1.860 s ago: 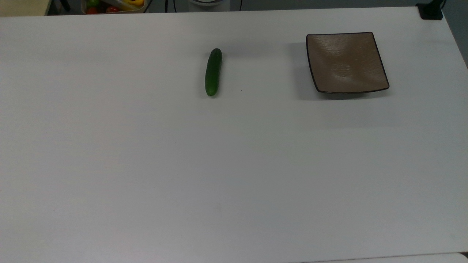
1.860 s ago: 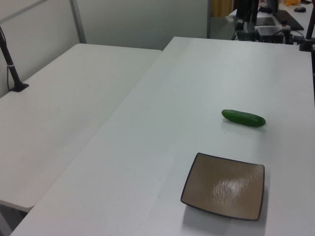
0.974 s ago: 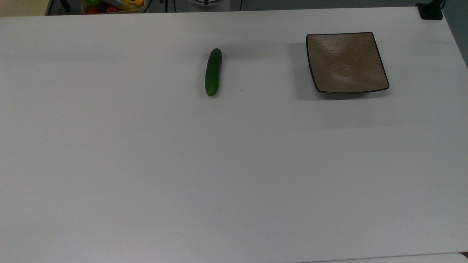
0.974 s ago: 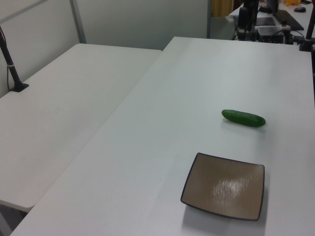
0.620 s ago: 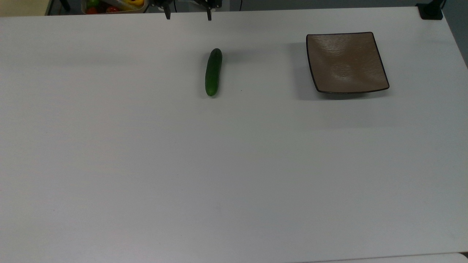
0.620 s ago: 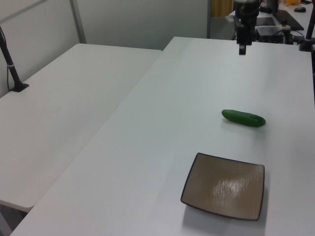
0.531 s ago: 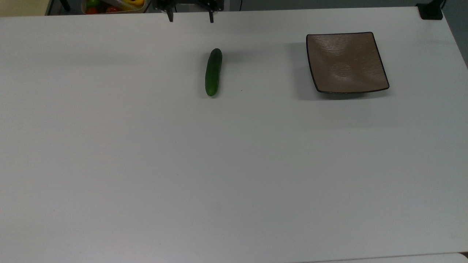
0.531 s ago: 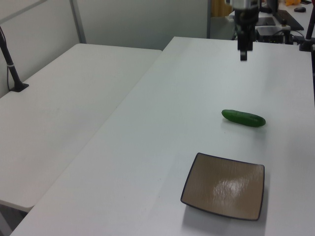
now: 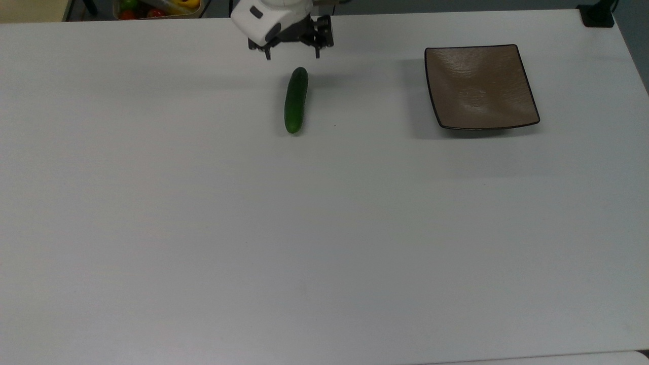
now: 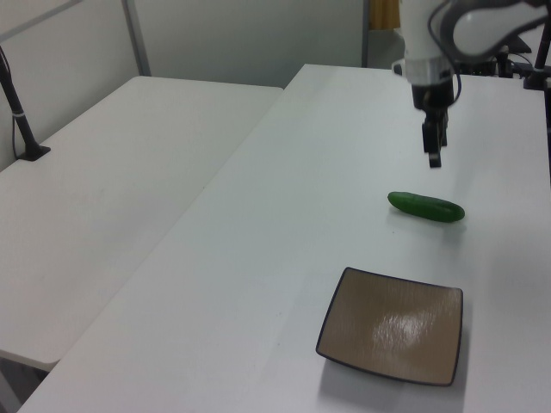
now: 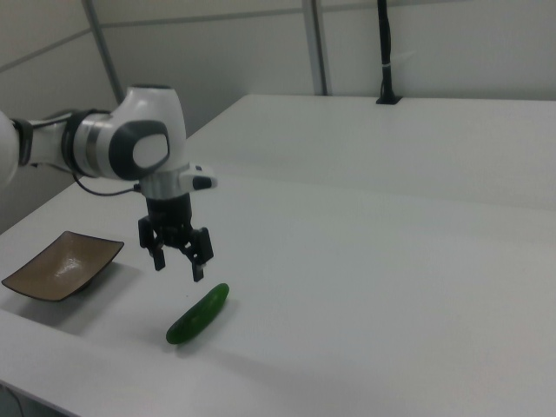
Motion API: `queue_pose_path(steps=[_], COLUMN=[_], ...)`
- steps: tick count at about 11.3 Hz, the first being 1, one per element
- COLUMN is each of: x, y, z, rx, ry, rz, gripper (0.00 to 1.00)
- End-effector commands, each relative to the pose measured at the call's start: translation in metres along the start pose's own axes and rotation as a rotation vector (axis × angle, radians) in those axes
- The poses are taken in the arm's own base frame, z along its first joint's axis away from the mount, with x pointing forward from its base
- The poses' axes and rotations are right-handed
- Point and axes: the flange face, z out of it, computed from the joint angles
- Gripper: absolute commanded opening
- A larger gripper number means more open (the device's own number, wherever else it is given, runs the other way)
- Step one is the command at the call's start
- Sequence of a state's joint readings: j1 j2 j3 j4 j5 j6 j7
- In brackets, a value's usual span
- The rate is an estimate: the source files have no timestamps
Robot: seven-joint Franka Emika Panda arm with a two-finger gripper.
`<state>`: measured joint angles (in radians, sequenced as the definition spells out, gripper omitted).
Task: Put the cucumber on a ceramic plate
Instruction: 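Move the open gripper over the green cucumber and lower onto it, then close the gripper around the middle of the cucumber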
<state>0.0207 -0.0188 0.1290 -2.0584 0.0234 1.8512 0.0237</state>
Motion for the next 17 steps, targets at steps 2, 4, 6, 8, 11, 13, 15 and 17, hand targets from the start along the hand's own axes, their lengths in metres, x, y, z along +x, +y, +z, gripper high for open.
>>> queue_pose_path(steps=[2,4,6,8,11,13,15,17], x=[-0.007,-0.008,-0.013,-0.007,-0.002,0.001,0.000,0.000], y=[-0.003,-0.001,-0.004,-0.004,-0.006,-0.007,-0.007,-0.007], z=[0.048,0.069,0.095,0.104,0.114,0.124,0.125,0.125], rx=[0.007,0.007,0.007,0.013,0.015,0.002,0.000,-0.001], ry=[0.119,0.169,0.234,0.262,0.280,0.264,0.261,0.259], rz=[0.031,0.033,0.030,0.047,0.042,0.025,0.023,0.023], gripper=[1.00,1.00,1.00,1.00,1.00,0.93,0.73,0.47])
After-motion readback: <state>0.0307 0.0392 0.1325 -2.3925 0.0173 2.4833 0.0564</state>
